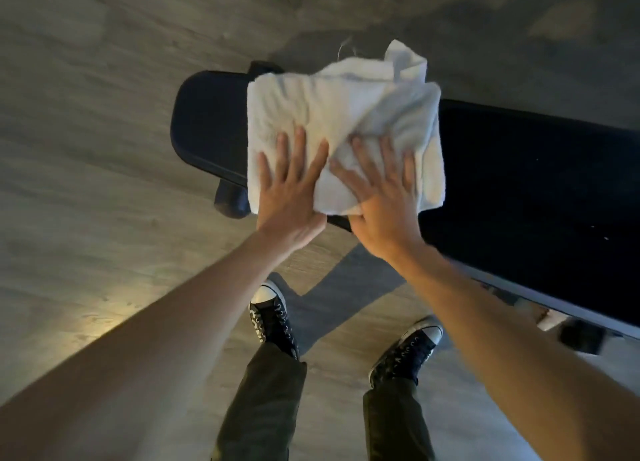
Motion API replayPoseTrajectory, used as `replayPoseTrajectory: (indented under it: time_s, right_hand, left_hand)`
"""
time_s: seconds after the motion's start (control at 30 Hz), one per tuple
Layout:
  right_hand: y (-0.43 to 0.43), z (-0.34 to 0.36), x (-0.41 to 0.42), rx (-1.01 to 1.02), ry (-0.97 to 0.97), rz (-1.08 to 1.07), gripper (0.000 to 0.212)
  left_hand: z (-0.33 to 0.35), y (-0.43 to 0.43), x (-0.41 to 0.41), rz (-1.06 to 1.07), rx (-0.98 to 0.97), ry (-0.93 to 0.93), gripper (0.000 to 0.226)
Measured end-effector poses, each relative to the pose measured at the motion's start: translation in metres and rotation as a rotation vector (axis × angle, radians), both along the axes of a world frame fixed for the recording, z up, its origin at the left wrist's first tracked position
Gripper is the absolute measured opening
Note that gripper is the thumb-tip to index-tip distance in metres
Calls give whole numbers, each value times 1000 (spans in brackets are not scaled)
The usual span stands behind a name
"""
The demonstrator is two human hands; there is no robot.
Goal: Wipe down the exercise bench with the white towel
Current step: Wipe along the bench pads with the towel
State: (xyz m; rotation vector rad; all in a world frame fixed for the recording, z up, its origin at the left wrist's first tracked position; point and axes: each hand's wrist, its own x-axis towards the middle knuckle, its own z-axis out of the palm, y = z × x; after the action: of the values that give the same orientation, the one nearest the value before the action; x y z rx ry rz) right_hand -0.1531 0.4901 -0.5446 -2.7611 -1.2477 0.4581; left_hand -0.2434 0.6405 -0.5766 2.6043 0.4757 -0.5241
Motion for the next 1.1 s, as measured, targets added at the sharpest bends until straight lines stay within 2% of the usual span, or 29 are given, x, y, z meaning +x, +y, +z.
replayPoseTrajectory:
  time_s: [0.1,0.2,0.3,0.37,0.43,0.53,0.6,0.8,0.93,1.1]
  right_hand:
    - [-27,6,-44,-78,-5,17,91]
    - [-38,7,-49,-90,-33,23,98]
    - [-32,7,-11,-30,-76,-33,87]
    - [-27,7,30,2,-89,-111,73]
    - [-25,9,82,19,-55,-184,68]
    - [-39,20,141,-65,-42,-208,58]
    - [-53,25,149,-103,-41,-199,55]
    - [-98,31,92,-33,-103,-183,64]
    - [-125,35,39,-34,-102,-219,70]
    - [-157,41,-33,-31,-68,-274,83]
  left_hand:
    - [-2,-24,-45,-28,-4,-7,106]
    - [0,-30,-49,-50,-3,8,102]
    - [13,-25,-4,-38,-17,75,95]
    - [22,-21,48,-8,-50,87,93]
    - [33,-20,107,4,-98,99,90]
    - [48,-35,166,-26,-140,161,79]
    - [51,-52,172,-75,-116,169,81]
    - [33,-99,110,-138,-30,-11,95]
    - [29,-126,62,-173,9,-47,105]
    - [34,-155,-4,-201,-23,-73,98]
